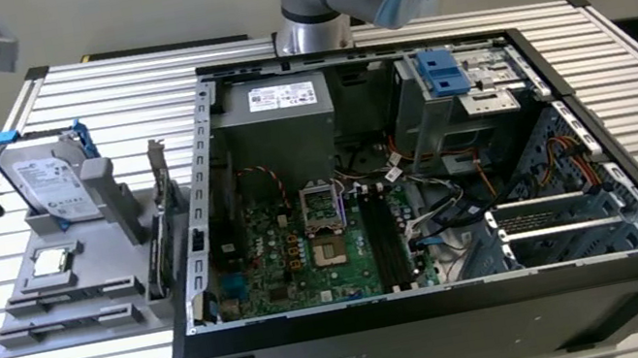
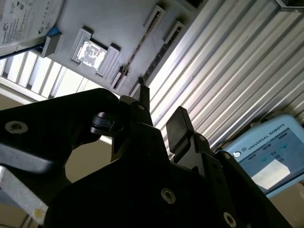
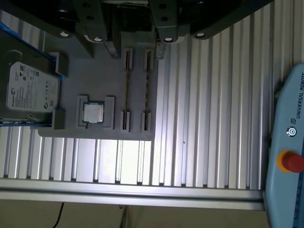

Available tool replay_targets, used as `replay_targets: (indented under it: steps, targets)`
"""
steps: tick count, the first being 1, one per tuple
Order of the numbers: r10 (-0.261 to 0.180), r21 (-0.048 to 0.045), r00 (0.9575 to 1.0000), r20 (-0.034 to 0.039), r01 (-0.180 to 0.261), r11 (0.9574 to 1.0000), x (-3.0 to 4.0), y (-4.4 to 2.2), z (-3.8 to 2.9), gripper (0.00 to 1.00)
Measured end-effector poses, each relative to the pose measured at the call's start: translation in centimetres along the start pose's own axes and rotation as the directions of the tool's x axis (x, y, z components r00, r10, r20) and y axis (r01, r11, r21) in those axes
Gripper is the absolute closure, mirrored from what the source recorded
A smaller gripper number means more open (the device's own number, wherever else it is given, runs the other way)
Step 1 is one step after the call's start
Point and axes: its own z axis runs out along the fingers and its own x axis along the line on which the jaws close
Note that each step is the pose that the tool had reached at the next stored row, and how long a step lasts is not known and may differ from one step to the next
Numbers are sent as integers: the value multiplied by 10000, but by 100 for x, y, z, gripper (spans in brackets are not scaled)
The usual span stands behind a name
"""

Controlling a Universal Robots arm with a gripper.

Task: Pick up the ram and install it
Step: 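Pick up the ram and move it above insertion slot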

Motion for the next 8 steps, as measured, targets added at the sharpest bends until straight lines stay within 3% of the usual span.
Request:
replay_targets:
  steps: [8]
  targets:
    - [0,1,10000,0,0,10000,-1,0,26,0]
